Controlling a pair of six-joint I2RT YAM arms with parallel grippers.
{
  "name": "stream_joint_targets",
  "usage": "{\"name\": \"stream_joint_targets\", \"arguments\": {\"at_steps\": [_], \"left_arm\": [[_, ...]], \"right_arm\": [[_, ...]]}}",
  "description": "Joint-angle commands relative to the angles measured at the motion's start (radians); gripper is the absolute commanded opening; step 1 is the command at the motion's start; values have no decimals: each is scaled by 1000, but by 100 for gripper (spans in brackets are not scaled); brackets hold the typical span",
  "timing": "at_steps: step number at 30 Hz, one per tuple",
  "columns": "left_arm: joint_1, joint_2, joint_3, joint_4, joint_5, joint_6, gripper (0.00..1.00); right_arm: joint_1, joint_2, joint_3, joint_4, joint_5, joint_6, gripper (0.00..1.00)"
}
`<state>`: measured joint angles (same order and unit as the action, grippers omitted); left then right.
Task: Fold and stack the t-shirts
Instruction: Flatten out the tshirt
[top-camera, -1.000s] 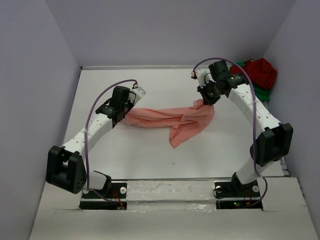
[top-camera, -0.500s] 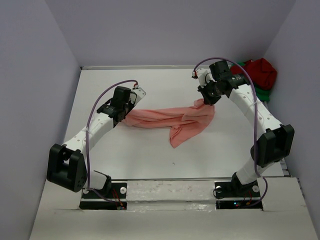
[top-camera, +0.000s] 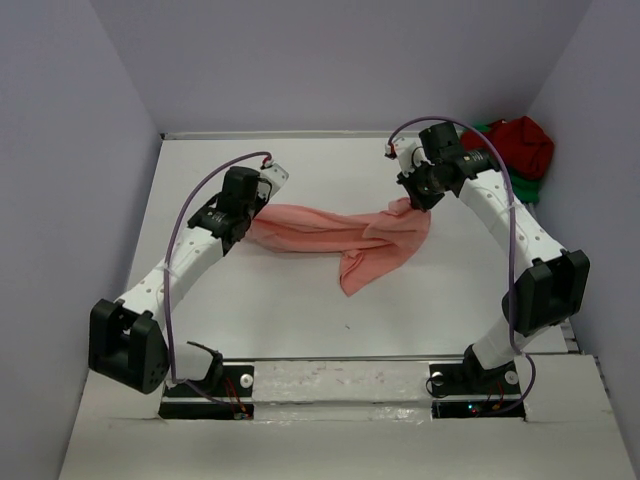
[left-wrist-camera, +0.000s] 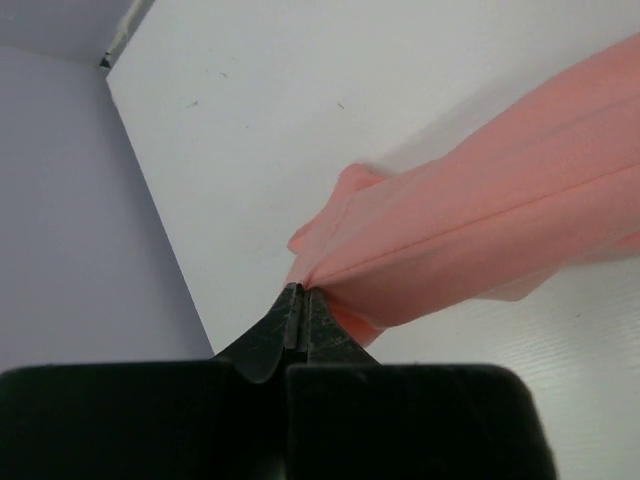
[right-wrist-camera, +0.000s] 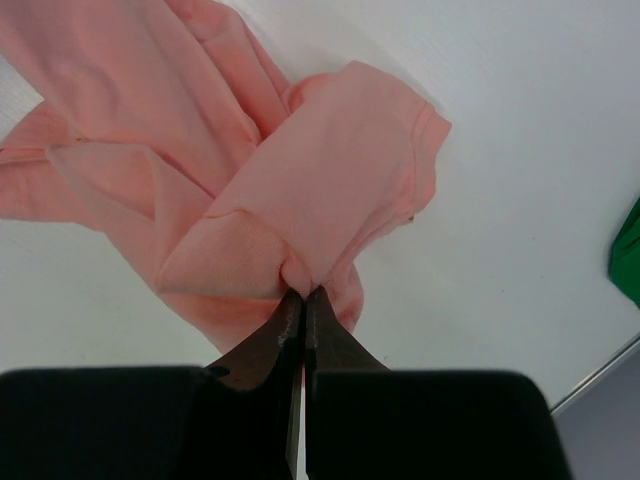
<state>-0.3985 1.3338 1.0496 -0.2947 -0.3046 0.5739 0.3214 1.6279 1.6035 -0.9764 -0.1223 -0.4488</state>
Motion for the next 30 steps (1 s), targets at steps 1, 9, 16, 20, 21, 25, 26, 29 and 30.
{"name": "stream_joint_targets", "arguments": {"at_steps": [1, 9, 16, 20, 21, 25, 26, 29, 30], "left_arm": [[-5, -131, 85, 81, -88, 7, 0], [-2, -189, 148, 150, -201, 78, 0], [0, -200, 155, 172, -228, 135, 0], [0, -206, 152, 161, -228, 129, 0], [3, -206, 151, 160, -229, 130, 0], [10, -205, 161, 160, -237, 133, 0], [12, -203, 164, 157, -241, 133, 0], [12, -202, 174, 157, -258, 141, 0], [12, -202, 174, 157, -258, 141, 0]], "right_arm": [[-5, -46, 48, 38, 44, -1, 0], [-5, -60, 105, 65, 118, 1, 0], [-5, -63, 200, 71, 185, -8, 0], [-5, -74, 220, 65, 182, -13, 0], [-5, -76, 226, 67, 184, -13, 0], [-5, -88, 265, 94, 213, -22, 0], [-5, -89, 282, 103, 220, -22, 0], [-5, -102, 302, 140, 249, -19, 0], [-5, -106, 303, 140, 250, -19, 0]]}}
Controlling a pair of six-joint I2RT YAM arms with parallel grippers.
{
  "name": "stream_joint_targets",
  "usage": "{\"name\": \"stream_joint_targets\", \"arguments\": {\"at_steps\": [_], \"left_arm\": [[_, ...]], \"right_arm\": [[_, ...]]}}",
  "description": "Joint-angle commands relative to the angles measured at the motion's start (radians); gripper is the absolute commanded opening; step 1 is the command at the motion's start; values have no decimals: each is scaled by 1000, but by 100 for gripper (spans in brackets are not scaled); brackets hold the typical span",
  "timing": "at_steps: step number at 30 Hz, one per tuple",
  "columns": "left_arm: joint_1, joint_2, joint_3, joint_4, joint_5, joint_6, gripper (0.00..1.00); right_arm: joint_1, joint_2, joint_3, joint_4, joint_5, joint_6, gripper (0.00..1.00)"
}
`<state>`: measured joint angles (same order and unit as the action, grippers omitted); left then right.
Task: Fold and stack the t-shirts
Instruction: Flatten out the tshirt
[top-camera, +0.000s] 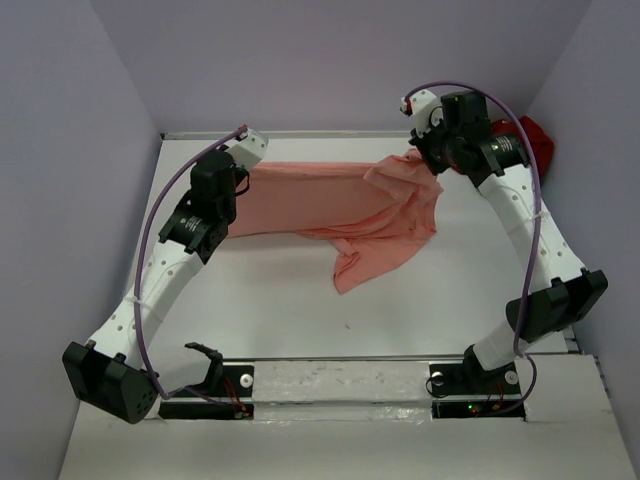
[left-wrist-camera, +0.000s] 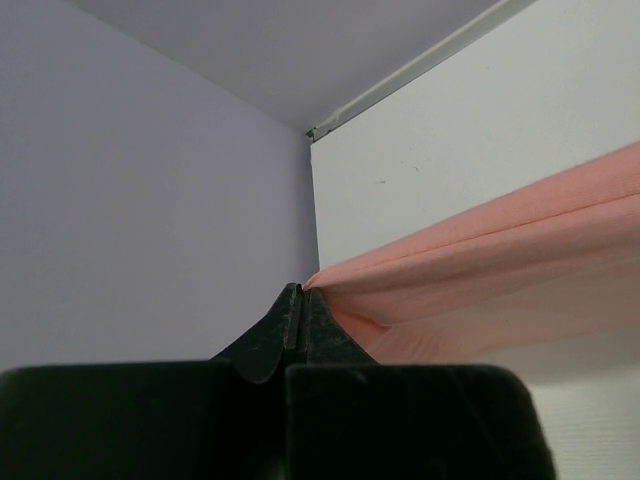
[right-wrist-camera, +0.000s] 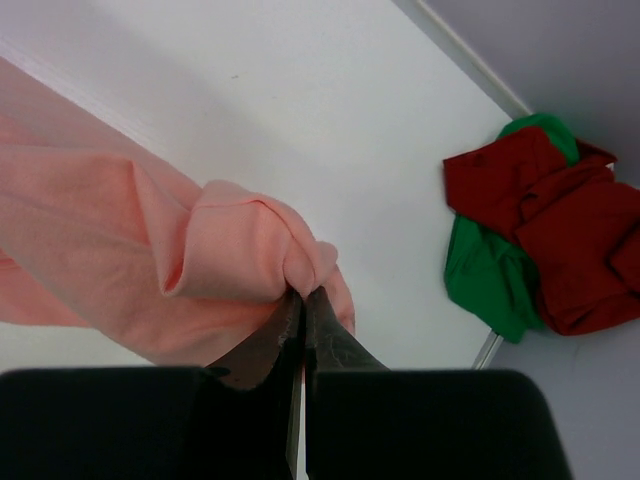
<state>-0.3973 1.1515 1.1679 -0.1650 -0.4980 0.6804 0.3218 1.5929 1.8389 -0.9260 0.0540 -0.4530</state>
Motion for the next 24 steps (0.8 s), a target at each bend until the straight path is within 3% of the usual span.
{"name": "stream_joint_targets", "arguments": {"at_steps": [1, 14, 18, 24], "left_arm": [[12, -19, 56, 31, -74, 41, 0], [72, -64, 84, 3, -39, 25, 0], [120, -114, 117, -73, 115, -19, 0], [225, -211, 182, -205, 372, -103, 0]], "right_arm": [[-6, -76, 66, 98, 78, -16, 0], [-6, -226, -9, 173, 147, -4, 0], [-16, -321, -61, 159, 141, 5, 0], [-85, -439, -69, 121, 15, 56, 0]]}}
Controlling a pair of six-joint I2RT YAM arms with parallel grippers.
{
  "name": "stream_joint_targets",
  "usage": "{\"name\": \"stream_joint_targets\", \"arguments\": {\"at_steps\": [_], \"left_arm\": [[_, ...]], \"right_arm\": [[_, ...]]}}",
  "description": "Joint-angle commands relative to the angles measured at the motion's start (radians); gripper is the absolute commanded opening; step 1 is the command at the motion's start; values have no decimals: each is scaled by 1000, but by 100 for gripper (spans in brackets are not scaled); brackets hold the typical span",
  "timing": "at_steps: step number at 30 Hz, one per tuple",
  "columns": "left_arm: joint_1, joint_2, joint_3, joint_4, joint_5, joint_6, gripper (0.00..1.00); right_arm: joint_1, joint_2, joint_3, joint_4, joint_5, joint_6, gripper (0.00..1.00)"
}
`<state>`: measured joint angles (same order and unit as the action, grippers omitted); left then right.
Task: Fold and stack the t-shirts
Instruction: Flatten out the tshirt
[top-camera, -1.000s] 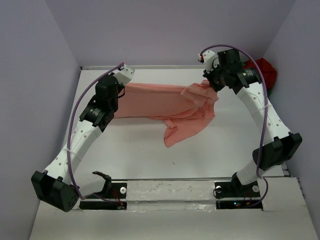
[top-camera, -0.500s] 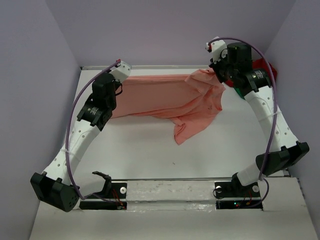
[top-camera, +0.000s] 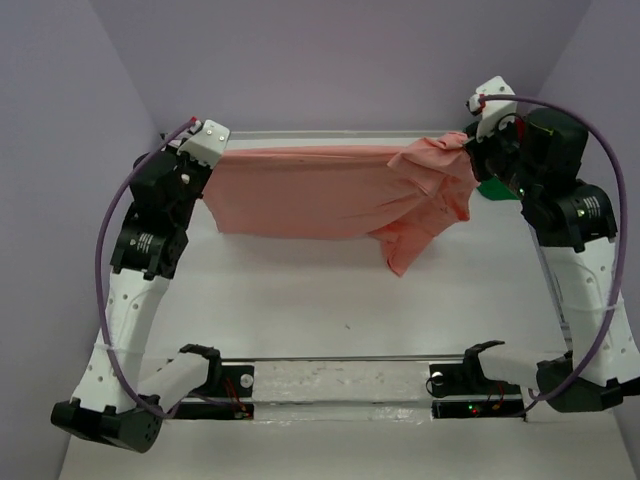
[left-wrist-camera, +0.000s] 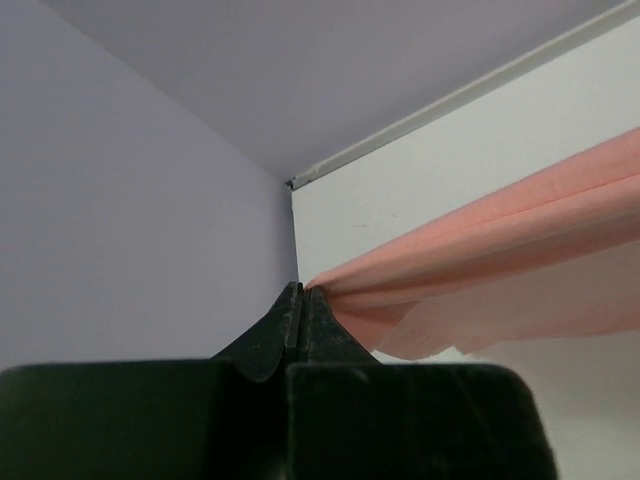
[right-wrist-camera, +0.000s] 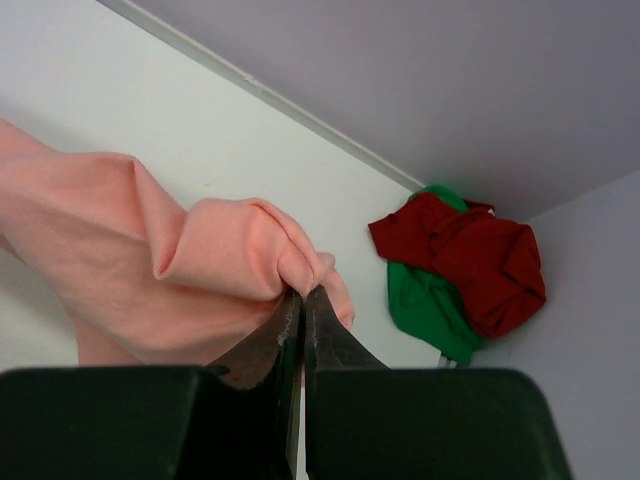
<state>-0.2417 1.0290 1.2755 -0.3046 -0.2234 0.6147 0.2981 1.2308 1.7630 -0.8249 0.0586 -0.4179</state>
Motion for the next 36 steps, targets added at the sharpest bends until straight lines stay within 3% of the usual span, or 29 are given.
{"name": "stream_joint_targets", "arguments": {"at_steps": [1, 4, 8, 13, 17, 23, 31, 36], "left_arm": [[84, -96, 76, -74, 164, -46, 0], [133, -132, 90, -109, 290, -72, 0], [154, -107, 128, -110, 328, -84, 0], [145, 0, 120, -13, 260, -58, 0], [142, 98, 123, 74, 234, -55, 0], [140, 244, 157, 235, 95, -82, 0], [140, 289, 323, 263, -2, -181, 0], [140, 247, 296, 243, 42, -161, 0]], "right_arm": [[-71, -82, 24, 15, -2, 27, 0], [-83, -77, 73, 4, -29, 42, 0], [-93, -18, 125, 13, -43, 36, 0], [-93, 116, 133, 95, -26, 4, 0], [-93, 219, 93, 258, 4, -36, 0], [-93, 424, 207, 309, 15, -38, 0], [-93, 469, 360, 342, 9, -45, 0], [-93, 377, 300, 342, -6, -22, 0]]}}
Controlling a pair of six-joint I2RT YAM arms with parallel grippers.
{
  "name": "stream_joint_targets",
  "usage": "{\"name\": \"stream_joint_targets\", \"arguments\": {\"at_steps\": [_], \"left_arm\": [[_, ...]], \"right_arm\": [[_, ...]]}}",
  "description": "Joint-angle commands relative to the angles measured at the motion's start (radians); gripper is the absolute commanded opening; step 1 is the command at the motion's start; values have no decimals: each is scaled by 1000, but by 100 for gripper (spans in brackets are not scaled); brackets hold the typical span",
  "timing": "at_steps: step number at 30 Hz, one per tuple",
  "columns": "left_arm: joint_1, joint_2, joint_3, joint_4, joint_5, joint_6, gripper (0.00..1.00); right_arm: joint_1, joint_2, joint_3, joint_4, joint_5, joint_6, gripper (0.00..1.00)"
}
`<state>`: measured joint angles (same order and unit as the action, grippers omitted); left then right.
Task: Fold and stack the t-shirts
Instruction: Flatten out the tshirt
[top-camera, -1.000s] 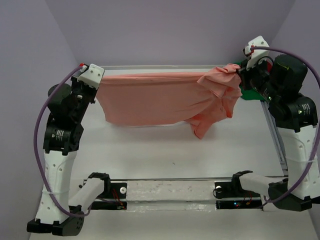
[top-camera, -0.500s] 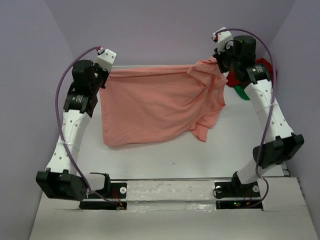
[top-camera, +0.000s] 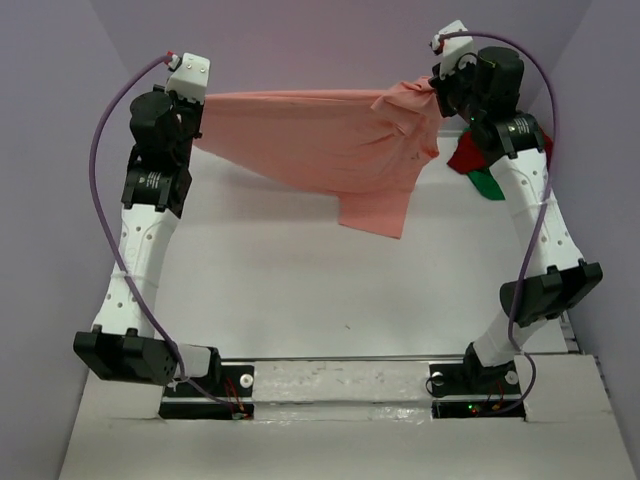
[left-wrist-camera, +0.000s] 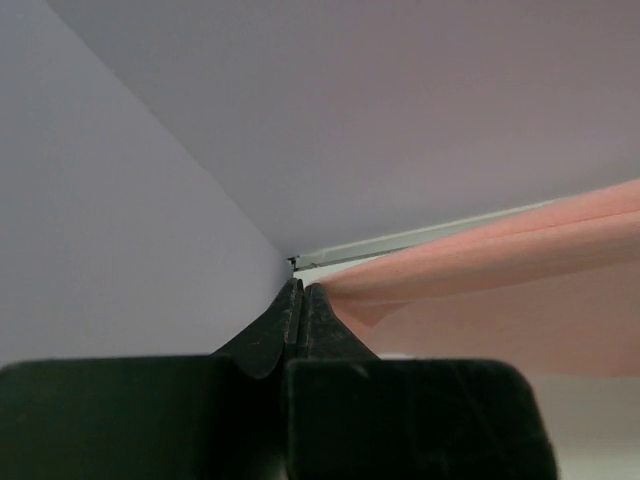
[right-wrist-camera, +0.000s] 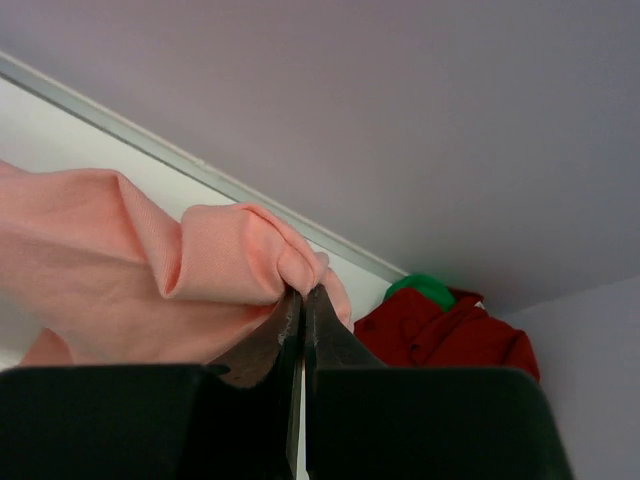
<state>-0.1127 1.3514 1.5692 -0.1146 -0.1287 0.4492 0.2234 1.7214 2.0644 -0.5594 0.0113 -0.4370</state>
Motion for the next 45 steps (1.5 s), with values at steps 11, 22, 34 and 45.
{"name": "stream_joint_targets", "arguments": {"at_steps": [11, 22, 34, 45], "left_arm": [[21, -492, -448, -94, 109, 63, 0], [74, -529, -180, -207, 325, -7, 0], [87, -261, -84, -109, 314, 20, 0], [35, 311, -161, 282, 123, 11, 23]], "right_arm": [[-18, -546, -595, 49, 76, 43, 0], [-122, -695, -347, -77, -2, 116, 0], [-122, -379, -323, 81, -32, 61, 0], [-122, 214, -262, 266, -143, 63, 44]]}}
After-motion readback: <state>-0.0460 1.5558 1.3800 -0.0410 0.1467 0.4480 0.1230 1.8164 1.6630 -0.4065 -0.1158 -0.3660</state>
